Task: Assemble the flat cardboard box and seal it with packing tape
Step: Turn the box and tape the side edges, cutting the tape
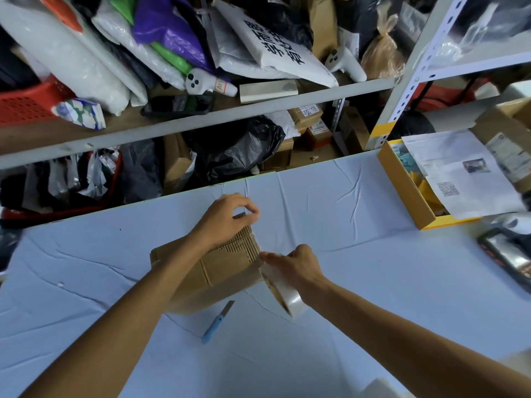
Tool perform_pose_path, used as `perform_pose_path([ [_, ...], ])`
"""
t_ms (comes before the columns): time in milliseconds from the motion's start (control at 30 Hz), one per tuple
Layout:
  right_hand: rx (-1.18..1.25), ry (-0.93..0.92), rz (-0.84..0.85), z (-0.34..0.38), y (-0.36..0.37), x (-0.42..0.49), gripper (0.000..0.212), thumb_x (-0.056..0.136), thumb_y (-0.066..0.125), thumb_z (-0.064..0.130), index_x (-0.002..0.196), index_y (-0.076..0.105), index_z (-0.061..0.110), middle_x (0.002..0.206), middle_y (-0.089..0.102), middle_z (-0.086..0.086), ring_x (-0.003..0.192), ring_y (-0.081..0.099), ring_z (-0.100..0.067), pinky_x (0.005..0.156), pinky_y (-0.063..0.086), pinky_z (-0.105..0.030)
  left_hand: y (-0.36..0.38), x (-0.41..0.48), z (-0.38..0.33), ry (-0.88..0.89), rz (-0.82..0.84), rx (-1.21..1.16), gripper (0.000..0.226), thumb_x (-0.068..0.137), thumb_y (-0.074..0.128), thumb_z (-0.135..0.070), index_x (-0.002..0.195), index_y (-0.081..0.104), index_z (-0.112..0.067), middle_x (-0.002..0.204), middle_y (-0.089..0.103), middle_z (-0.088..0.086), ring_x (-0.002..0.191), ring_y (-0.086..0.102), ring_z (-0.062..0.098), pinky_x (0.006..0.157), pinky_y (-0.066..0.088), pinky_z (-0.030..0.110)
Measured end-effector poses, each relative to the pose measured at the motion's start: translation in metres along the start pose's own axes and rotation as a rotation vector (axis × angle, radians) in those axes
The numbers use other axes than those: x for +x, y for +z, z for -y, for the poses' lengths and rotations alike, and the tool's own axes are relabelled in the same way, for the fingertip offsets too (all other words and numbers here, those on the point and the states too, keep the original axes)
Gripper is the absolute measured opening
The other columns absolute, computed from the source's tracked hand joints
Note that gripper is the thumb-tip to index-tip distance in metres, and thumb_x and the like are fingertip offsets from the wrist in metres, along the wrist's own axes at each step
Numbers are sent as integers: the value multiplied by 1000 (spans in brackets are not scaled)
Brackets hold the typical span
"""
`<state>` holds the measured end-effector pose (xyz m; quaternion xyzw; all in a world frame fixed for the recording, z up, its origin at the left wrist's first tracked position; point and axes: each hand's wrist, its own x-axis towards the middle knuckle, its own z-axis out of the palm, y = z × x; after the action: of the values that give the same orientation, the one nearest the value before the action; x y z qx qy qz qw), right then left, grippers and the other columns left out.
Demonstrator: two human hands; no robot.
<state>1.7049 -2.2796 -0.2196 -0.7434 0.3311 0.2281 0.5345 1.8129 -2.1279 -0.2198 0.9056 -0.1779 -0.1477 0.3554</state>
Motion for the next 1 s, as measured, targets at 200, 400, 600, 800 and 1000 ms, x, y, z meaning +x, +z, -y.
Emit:
perform_pose_path([
  [200,26,-11,14,4,-2,-2,41,77,75,43,77,43,16,76,52,-1,60,51,-11,47,36,-23,-9,-24,10,92,379,249,56,63,80,-48,111,51,-40,127,35,-17,120,29,5,97,40,28],
  [400,3,-135,42,11,-11,5,29,65,73,31,74,60,7,64,57,-3,56,54,-17,50,37,-22,-10,-20,16,182,196,350,56,60,76,-53,110,53,-38,117,40,-14,113,32,10,91,49,37],
  [600,-130,-371,158,38,-23,25,26,78,75,23,100,65,14,94,72,-9,73,64,-19,55,44,-23,-27,-21,32,175,-54,343,63,55,65,-65,108,63,-29,119,53,-9,116,40,16,92,47,40],
  [800,-269,-378,231,60,-4,44,26,77,76,33,96,71,16,94,70,-8,83,65,-25,63,46,-28,-27,-31,60,118,-122,310,65,55,64,-67,105,66,-25,111,61,-7,113,45,21,86,49,46],
  [1000,-389,-402,202,72,-1,48,36,70,80,44,89,70,15,84,68,-4,64,58,-15,48,36,-23,-28,-30,61,65,-138,283,69,53,58,-73,108,67,-31,114,53,-10,114,38,19,86,47,45],
])
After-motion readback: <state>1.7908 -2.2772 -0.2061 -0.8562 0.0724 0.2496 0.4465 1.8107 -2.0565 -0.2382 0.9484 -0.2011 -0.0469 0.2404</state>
